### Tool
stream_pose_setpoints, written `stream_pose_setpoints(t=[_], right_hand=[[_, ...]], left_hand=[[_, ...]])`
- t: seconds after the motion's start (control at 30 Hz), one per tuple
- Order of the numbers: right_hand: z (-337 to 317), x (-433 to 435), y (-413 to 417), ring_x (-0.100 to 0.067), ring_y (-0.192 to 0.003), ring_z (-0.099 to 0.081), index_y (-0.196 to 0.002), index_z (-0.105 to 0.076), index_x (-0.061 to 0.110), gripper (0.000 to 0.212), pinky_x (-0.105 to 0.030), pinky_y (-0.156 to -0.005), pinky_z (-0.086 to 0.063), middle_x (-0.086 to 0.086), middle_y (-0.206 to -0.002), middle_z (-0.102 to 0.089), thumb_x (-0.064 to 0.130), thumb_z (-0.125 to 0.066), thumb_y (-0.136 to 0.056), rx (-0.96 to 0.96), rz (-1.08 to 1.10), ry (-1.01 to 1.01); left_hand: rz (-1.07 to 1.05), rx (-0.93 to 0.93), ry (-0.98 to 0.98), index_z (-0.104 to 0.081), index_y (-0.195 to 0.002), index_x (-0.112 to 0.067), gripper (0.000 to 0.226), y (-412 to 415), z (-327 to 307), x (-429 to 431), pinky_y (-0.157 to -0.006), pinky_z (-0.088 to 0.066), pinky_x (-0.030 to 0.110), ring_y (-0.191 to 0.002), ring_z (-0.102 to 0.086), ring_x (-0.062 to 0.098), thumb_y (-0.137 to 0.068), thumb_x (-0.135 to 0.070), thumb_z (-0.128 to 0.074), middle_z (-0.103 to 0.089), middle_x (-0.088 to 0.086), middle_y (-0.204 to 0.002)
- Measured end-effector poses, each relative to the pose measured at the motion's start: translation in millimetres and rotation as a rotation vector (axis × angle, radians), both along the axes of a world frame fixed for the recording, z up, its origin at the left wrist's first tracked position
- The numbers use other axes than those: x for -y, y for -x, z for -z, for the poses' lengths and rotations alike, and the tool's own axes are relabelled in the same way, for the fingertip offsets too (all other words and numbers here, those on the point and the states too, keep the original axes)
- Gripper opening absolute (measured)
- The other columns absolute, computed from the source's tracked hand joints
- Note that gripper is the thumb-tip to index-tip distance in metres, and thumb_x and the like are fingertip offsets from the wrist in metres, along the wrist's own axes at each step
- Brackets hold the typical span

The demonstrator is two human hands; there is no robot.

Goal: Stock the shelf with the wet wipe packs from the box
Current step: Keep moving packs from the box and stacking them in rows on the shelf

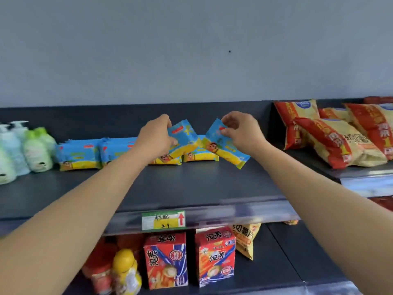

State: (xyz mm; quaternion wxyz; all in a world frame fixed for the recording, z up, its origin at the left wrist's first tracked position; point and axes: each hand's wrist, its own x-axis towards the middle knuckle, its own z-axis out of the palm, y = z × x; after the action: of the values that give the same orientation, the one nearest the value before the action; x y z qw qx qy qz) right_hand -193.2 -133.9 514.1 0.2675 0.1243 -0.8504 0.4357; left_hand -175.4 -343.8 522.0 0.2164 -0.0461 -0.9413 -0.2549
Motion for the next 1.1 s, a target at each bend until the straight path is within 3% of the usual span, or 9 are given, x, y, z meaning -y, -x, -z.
stream_pose_setpoints(t=[0.13, 0.27, 0.47, 0.63, 0.73, 0.9, 1.1], right_hand=[[7, 34, 42, -0.020, -0.097, -0.063, -0.099, -0.066, 0.011, 0.020, -0.035, -0.090, -0.049, -0.001, -0.095, -0.067, 0.005, -0.066, -0.080, 0.059, -0.024, -0.171], [22, 56, 86, -0.023, -0.106, -0.062, -0.103, -0.066, 0.012, 0.021, -0.041, -0.097, -0.046, -0.005, -0.108, -0.069, 0.007, -0.064, -0.082, 0.098, -0.033, -0.305], [49, 69, 135, -0.022, -0.111, -0.059, -0.107, -0.065, 0.010, 0.023, -0.034, -0.091, -0.050, -0.006, -0.116, -0.066, 0.004, -0.063, -0.085, 0.231, -0.055, -0.330], [55, 67, 149, -0.023, -0.117, -0.039, -0.113, -0.064, 0.026, 0.025, -0.033, -0.094, -0.029, -0.001, -0.120, -0.054, 0.027, -0.062, -0.088, 0.098, 0.090, -0.520], [56, 59, 148, -0.022, -0.117, -0.037, -0.116, -0.059, 0.032, 0.033, -0.034, -0.096, -0.026, 0.002, -0.118, -0.052, 0.040, -0.063, -0.085, 0.069, 0.136, -0.563], [64, 47, 146, -0.023, -0.118, -0.034, -0.121, -0.052, 0.030, 0.043, -0.036, -0.098, -0.025, 0.000, -0.124, -0.047, 0.033, -0.067, -0.081, 0.080, 0.141, -0.643], [65, 53, 145, -0.024, -0.119, -0.033, -0.125, -0.049, 0.031, 0.044, -0.037, -0.100, -0.026, 0.000, -0.126, -0.044, 0.033, -0.065, -0.084, 0.051, 0.164, -0.697]], left_hand=[[-0.049, 0.047, 0.105, -0.056, -0.100, -0.011, 0.029, 36, 11, 26, -0.078, -0.046, 0.036, -0.083, -0.056, 0.027, -0.076, -0.010, -0.072, -0.063, 0.008, -0.110], [-0.061, 0.110, 0.170, -0.057, -0.116, -0.012, 0.040, 72, 27, 38, -0.078, -0.045, 0.035, -0.103, -0.057, 0.030, -0.079, -0.007, -0.069, -0.056, 0.009, -0.125], [-0.030, 0.143, 0.308, -0.057, -0.119, -0.010, 0.037, 112, 46, 37, -0.085, -0.047, 0.037, -0.109, -0.056, 0.029, -0.083, -0.007, -0.066, -0.056, 0.009, -0.125], [-0.036, 0.097, 0.335, -0.052, -0.115, -0.009, 0.033, 128, 52, 36, -0.078, -0.052, 0.039, -0.095, -0.059, 0.029, -0.086, -0.010, -0.066, -0.048, 0.010, -0.118], [-0.036, 0.066, 0.331, -0.044, -0.115, -0.008, 0.039, 132, 54, 38, -0.073, -0.052, 0.038, -0.091, -0.060, 0.029, -0.084, -0.011, -0.067, -0.045, 0.010, -0.117], [-0.052, 0.038, 0.434, -0.040, -0.115, -0.011, 0.043, 136, 60, 39, -0.056, -0.043, 0.032, -0.075, -0.059, 0.026, -0.081, -0.002, -0.066, -0.041, 0.009, -0.115], [-0.063, -0.002, 0.458, -0.041, -0.111, -0.011, 0.039, 137, 64, 37, -0.054, -0.040, 0.030, -0.069, -0.055, 0.024, -0.081, 0.001, -0.062, -0.041, 0.010, -0.114]])
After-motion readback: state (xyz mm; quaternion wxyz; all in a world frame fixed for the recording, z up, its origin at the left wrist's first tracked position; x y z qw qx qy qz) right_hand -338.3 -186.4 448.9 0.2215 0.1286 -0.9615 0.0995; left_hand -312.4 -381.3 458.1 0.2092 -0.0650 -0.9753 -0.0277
